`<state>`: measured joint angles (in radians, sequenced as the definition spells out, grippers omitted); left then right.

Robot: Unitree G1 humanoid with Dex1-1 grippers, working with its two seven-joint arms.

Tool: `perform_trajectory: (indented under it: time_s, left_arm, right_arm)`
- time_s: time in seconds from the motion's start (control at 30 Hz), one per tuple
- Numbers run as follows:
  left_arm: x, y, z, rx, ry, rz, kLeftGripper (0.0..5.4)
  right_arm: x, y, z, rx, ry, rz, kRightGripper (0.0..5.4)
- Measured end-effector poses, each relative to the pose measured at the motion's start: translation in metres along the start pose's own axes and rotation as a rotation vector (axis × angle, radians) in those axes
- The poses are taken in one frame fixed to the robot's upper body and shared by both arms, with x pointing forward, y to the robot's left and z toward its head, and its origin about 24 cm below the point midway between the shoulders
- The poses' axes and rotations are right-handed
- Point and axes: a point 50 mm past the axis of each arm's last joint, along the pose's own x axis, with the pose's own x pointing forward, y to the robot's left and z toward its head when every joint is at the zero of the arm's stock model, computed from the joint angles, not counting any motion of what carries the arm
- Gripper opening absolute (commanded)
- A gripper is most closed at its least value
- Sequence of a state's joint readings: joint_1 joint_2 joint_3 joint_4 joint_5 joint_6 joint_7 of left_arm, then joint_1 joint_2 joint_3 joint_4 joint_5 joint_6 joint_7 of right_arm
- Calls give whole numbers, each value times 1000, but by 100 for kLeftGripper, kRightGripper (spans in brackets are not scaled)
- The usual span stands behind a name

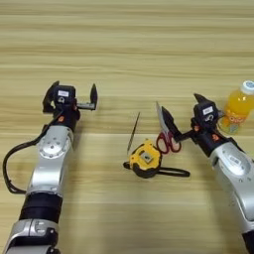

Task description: Move the objects on the table

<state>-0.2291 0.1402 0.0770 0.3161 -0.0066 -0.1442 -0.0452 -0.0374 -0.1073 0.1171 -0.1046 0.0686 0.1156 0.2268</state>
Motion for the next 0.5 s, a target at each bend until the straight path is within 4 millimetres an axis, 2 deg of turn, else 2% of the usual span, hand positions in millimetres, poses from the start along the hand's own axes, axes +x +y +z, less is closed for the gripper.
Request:
perform_trajectory:
  time_s: [0.5]
  left_arm:
    - [-4, -20, -19, -23, -35, -24, 540]
  right_arm:
    - [0, -10, -32, 18, -12, -55, 535]
